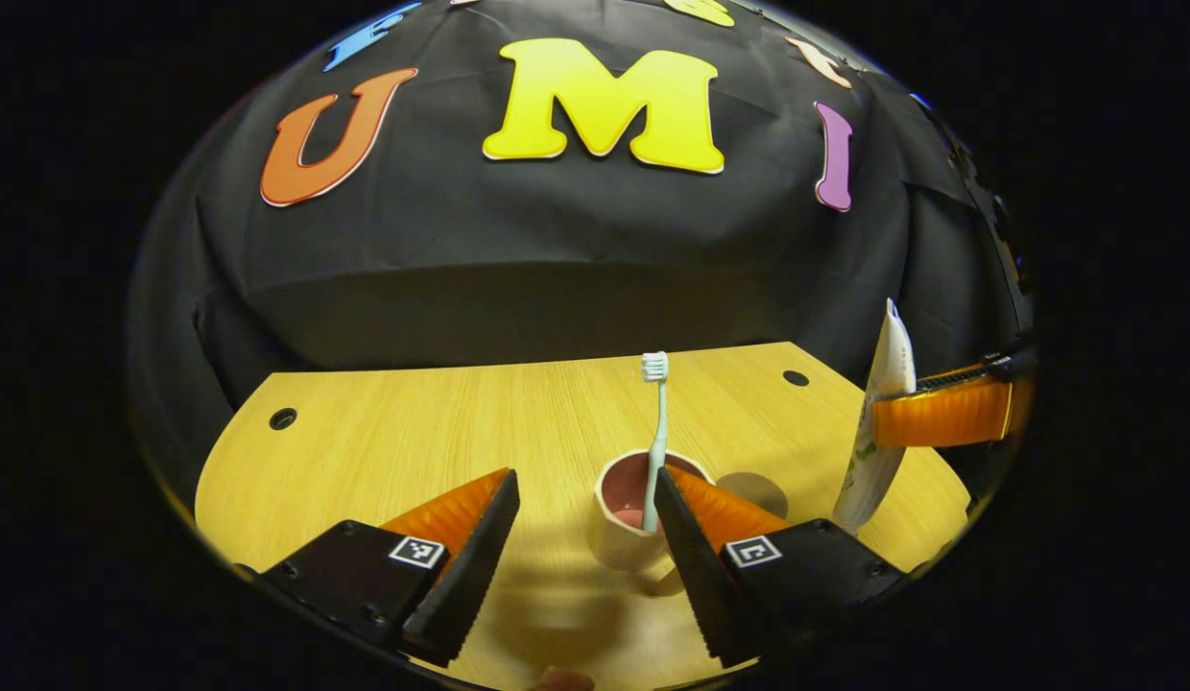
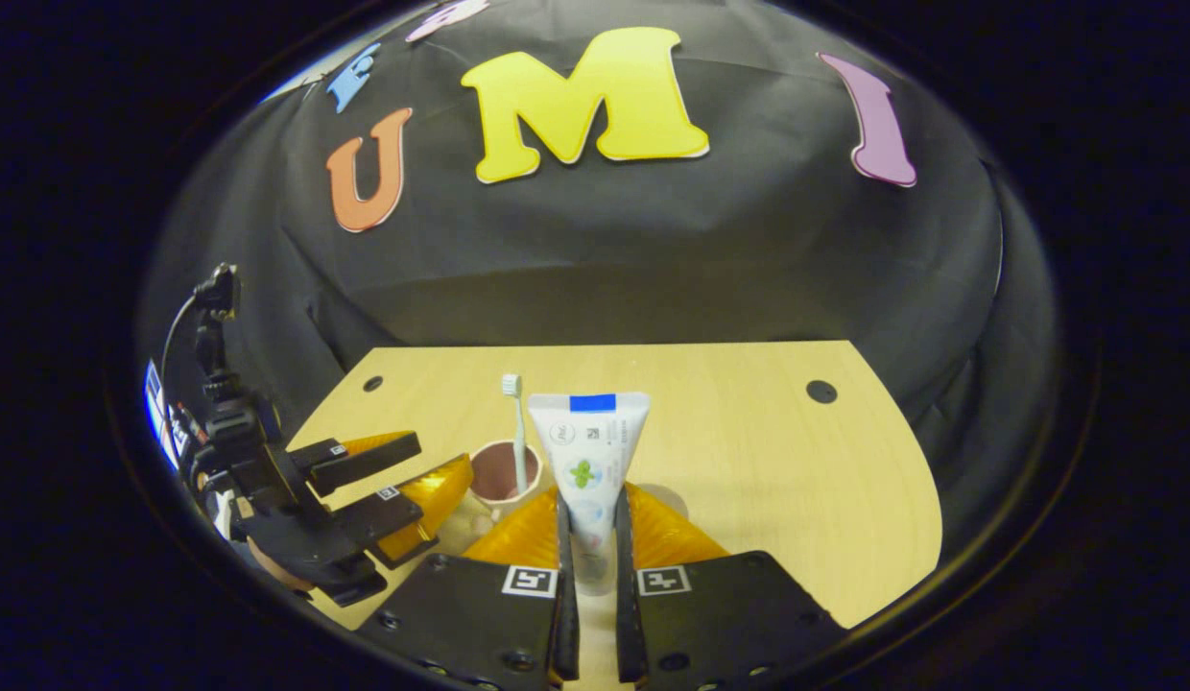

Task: Put the toothbrush and toothpaste on the desktop into the cup, then pick up the cup and place it on the coaster on the desktop.

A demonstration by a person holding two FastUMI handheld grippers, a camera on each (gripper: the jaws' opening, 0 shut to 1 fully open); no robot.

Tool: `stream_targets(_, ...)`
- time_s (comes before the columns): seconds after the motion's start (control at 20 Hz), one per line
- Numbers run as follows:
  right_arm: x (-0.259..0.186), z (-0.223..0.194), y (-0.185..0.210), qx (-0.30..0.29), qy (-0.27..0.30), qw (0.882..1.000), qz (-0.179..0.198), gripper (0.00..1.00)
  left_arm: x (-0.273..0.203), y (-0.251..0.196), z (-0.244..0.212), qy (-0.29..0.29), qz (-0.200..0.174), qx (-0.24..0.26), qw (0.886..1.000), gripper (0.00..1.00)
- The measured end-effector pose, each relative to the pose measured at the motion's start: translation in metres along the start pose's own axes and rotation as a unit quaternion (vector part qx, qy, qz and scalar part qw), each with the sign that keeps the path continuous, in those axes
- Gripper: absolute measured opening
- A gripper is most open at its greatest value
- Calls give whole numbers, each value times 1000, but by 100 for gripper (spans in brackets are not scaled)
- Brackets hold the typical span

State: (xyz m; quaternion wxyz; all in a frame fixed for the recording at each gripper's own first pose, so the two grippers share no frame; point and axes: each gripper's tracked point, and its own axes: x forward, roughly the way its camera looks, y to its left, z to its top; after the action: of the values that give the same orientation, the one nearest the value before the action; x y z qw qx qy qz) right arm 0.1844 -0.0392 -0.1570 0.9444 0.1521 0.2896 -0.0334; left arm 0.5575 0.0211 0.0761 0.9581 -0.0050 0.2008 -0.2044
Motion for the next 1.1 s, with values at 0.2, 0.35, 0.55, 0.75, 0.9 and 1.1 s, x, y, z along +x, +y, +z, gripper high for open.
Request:
stream_targets(0.2, 5, 10, 21, -8, -13, 1000, 23, 15, -18, 20, -12, 8, 23, -3, 1000, 94)
stream_targets(0.35, 11, 17, 36, -16, -21, 999, 38, 15, -35, 41, -27, 19, 46, -17, 999, 94)
stream_targets(0.55, 22, 16, 55, -18, -23, 998, 55, 15, -56, 68, -50, 39, 77, -36, 996, 94)
stream_targets(0.75, 35, 17, 67, -25, -29, 997, 63, 16, -79, 89, -72, 56, 105, -51, 992, 94)
stream_targets(0.9, 45, 21, 70, -25, -39, 997, 65, 16, -93, 99, -82, 63, 121, -65, 989, 94)
stream_targets(1.1, 54, 28, 69, -13, -53, 996, 68, 15, -109, 107, -91, 69, 139, -75, 985, 94)
